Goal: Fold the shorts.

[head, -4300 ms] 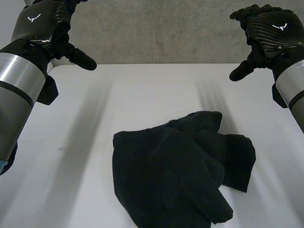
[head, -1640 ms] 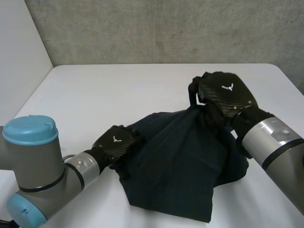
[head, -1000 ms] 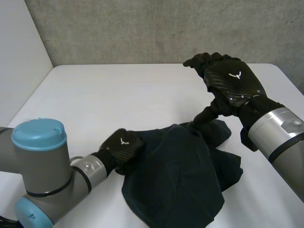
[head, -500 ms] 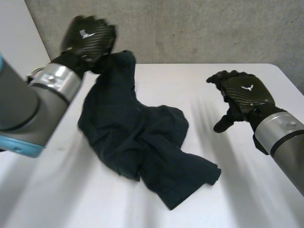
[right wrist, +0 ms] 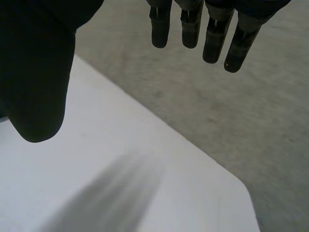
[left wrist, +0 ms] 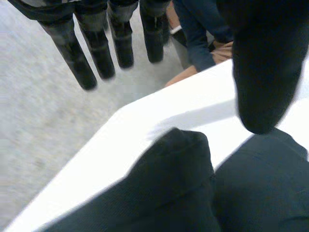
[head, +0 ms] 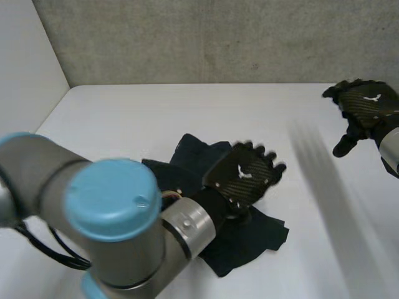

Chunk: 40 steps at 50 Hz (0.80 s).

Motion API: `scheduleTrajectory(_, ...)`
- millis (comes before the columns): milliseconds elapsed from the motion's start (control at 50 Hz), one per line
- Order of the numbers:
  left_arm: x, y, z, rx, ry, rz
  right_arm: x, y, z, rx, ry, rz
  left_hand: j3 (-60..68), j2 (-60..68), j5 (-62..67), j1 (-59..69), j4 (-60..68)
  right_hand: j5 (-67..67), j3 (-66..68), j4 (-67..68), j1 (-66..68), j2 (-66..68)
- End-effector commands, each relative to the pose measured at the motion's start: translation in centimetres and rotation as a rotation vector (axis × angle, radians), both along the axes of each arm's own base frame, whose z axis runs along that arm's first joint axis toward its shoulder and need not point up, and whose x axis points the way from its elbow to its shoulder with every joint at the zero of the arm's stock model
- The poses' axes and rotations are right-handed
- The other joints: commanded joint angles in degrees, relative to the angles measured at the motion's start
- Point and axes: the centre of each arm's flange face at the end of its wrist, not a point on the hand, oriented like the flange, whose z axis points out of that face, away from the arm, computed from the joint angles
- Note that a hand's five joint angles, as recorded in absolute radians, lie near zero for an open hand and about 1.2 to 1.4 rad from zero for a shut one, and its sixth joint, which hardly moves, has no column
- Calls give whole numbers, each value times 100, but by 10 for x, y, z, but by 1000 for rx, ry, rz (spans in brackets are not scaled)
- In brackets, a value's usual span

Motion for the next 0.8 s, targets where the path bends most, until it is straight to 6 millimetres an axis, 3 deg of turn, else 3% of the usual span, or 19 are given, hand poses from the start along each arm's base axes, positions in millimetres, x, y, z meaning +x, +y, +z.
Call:
scheduleTrajectory(20, 38, -15, 68, -132, 119, 108, 16, 13, 0, 41, 93, 204, -823, -797, -716, -682, -747, -348, -206, -323, -139, -225)
scheduleTrajectory(140, 59, -23, 79, -102, 165, 170, 25, 15, -4, 72, 74, 286, -840, -815, -733, -699, -764, -348, -206, -323, -139, -225)
scheduleTrajectory(340, 96, -66, 55, 94, 127, 350, 65, 1, -40, 182, 47, 415, -268, -243, -161, -127, -192, -348, -206, -323, -139, -225)
scheduleTrajectory(540, 90, -85, 16, 214, -4, 373, 83, -9, -97, 391, -22, 475, -184, -159, -77, -43, -108, -348, -206, -323, -139, -225)
scheduleTrajectory(660, 85, -97, -6, 253, -77, 374, 102, -7, -120, 413, -57, 525, 152, 177, 258, 293, 228, -140, 3, -114, 69, -16)
scheduleTrajectory(760, 79, -105, -24, 257, -130, 364, 110, -16, -129, 361, -109, 524, 1964, 1990, 2071, 2105, 2040, 1574, 1717, 1599, 1783, 1697)
scheduleTrajectory(800, 76, -106, -29, 258, -147, 359, 117, -17, -129, 335, -142, 532, 3729, 3754, 3835, 3870, 3805, 2565, 2708, 2591, 2774, 2689)
